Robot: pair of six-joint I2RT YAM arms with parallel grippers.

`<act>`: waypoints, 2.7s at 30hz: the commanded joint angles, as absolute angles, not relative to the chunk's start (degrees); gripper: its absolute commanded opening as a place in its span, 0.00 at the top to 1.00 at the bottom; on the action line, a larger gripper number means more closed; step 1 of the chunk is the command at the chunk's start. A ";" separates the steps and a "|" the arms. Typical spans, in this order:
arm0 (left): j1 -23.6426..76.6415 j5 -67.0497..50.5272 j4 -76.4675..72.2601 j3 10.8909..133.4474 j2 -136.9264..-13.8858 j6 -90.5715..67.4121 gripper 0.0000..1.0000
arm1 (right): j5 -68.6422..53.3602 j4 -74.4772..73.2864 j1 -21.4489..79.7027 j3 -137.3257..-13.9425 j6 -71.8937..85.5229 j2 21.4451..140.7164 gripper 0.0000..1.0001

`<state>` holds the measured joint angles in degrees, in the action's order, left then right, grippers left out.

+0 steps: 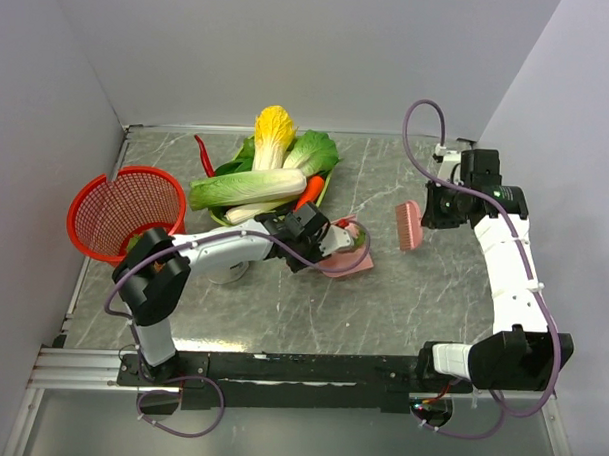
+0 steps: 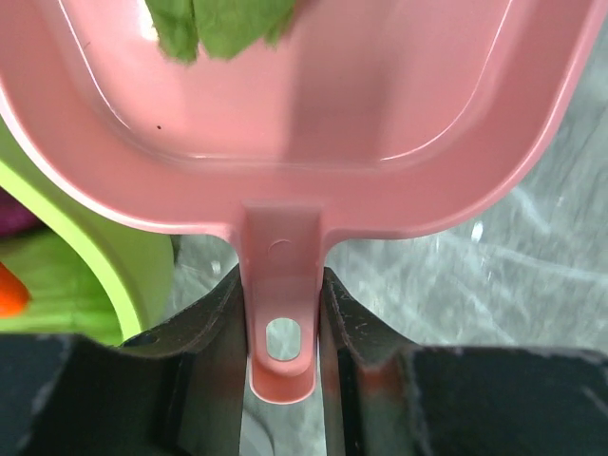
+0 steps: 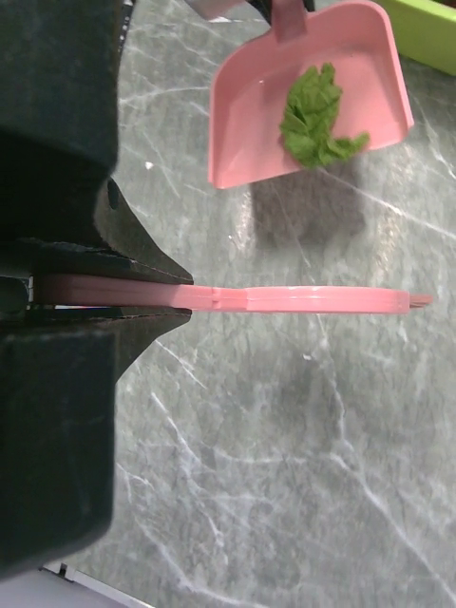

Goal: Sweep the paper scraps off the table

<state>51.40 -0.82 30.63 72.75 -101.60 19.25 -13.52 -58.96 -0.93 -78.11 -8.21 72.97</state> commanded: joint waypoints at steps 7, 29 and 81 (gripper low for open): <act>50.36 -7.29 19.60 81.73 -103.53 15.12 0.99 | -11.95 -55.72 -4.48 -76.90 -5.62 70.84 1.00; 41.58 -1.67 33.75 86.05 -85.53 22.15 0.99 | -15.73 -53.70 -7.03 -74.27 -3.17 74.53 1.00; -35.86 2.20 51.07 82.79 -64.42 118.04 0.99 | -23.12 -53.17 -7.12 -80.60 -1.41 87.54 1.00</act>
